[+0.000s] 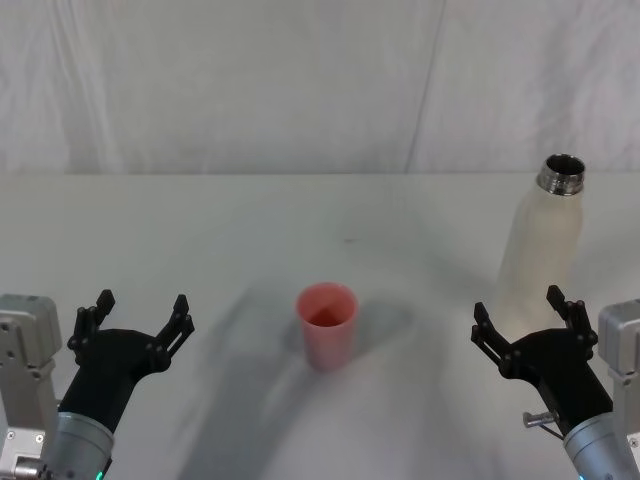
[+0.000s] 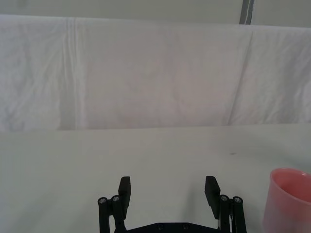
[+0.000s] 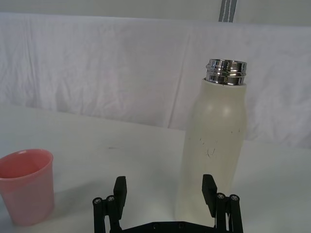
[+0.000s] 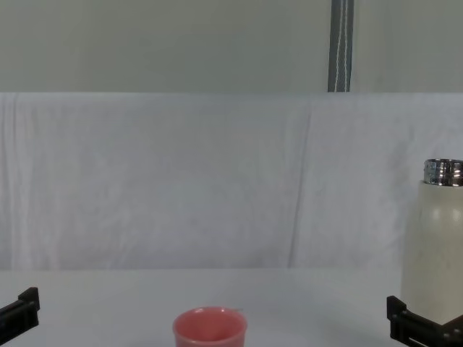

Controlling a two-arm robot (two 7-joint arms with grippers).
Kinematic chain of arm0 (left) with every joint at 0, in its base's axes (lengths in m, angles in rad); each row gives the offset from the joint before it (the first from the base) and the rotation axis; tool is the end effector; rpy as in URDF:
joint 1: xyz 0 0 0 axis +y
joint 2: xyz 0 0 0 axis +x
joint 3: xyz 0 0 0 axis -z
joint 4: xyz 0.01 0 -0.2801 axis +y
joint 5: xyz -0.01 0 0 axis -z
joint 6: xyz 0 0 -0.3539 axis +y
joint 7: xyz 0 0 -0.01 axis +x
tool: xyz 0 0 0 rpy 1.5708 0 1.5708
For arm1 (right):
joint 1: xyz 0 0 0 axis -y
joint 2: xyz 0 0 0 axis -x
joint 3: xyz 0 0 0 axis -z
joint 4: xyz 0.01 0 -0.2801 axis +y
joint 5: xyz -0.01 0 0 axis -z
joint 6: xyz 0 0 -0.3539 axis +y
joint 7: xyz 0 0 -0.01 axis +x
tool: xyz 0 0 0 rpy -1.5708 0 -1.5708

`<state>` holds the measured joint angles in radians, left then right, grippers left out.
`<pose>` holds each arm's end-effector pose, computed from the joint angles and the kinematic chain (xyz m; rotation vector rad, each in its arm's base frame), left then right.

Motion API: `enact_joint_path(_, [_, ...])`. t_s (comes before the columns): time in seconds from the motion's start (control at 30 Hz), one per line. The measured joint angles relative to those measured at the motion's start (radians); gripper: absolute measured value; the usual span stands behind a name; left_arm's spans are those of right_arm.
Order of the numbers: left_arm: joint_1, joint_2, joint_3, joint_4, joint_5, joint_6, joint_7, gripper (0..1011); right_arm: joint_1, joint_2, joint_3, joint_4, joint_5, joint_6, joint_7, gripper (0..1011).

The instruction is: Grasp the thermos with one hand and pour water into the cup lid.

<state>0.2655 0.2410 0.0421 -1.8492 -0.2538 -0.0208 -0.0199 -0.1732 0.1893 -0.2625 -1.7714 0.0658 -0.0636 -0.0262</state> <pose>0.3003 0.0305 -0.2761 -0.0380 0.0140 1.4460 0.3107 0.0531 -0.2888 -0.0032 -0.0890 -1.3020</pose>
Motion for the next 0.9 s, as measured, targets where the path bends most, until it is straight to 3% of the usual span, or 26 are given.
enact_joint_path(0.9, [0.000, 0.000, 0.000, 0.000, 0.000, 0.000, 0.000, 1001, 0.000, 0.000, 0.000, 0.000, 0.000, 0.000, 0.000, 1001])
